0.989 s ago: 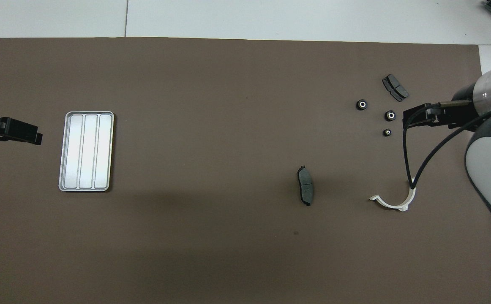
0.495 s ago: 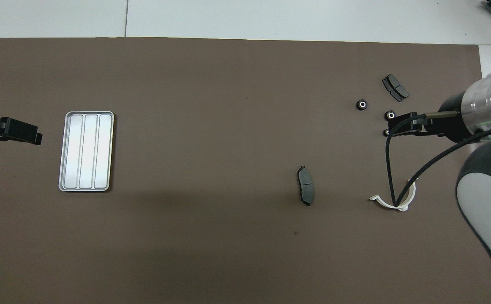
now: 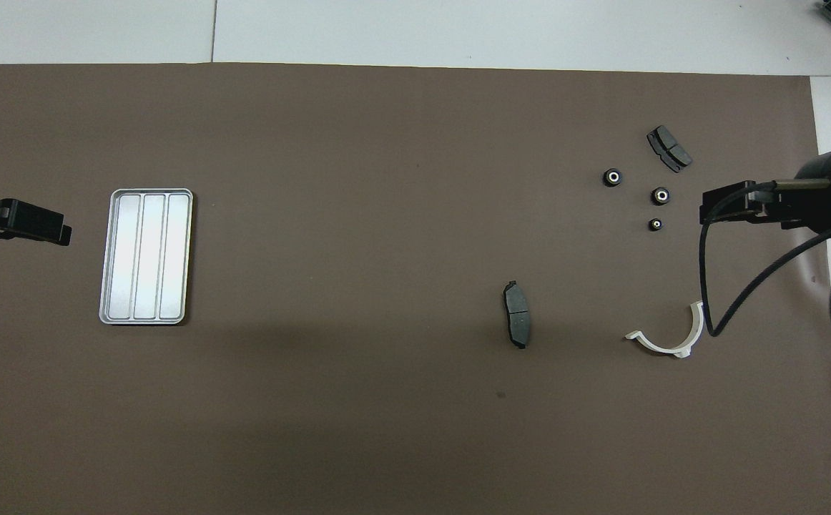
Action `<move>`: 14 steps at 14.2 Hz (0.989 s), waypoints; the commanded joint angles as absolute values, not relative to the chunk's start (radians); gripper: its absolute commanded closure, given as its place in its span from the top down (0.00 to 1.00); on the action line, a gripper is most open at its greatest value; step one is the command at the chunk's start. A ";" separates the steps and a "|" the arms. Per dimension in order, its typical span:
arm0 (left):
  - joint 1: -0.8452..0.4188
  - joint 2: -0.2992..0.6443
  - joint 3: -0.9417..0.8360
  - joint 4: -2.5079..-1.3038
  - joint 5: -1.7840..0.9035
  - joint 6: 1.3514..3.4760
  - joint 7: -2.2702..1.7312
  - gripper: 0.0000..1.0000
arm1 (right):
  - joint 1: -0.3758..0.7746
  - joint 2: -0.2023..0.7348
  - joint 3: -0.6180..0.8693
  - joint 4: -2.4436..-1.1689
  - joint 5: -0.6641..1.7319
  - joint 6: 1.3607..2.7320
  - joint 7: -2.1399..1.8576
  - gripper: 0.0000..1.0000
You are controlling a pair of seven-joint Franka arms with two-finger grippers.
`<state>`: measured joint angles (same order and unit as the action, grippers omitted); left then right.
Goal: Place bearing gear from tray to pile
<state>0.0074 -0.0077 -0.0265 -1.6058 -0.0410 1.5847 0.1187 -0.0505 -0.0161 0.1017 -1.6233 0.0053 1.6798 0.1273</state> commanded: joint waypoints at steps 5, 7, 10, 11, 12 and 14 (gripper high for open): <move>0.012 -0.034 -0.028 -1.635 -0.044 1.585 0.115 1.00 | -0.092 -0.032 0.110 -1.644 0.025 1.692 0.104 1.00; 0.011 -0.035 -0.028 -1.635 -0.044 1.583 0.115 1.00 | -0.091 -0.032 0.110 -1.644 0.043 1.692 0.103 1.00; 0.012 -0.035 -0.028 -1.635 -0.044 1.583 0.115 1.00 | -0.078 -0.034 0.110 -1.649 0.058 1.692 0.106 1.00; 0.012 -0.034 -0.028 -1.635 -0.044 1.583 0.115 1.00 | -0.080 -0.034 0.110 -1.648 0.058 1.690 0.104 1.00; 0.012 -0.035 -0.028 -1.635 -0.044 1.583 0.115 1.00 | -0.080 -0.034 0.110 -1.649 0.058 1.690 0.104 1.00; 0.012 -0.035 -0.028 -1.635 -0.044 1.583 0.115 1.00 | -0.081 -0.034 0.110 -1.648 0.058 1.692 0.106 1.00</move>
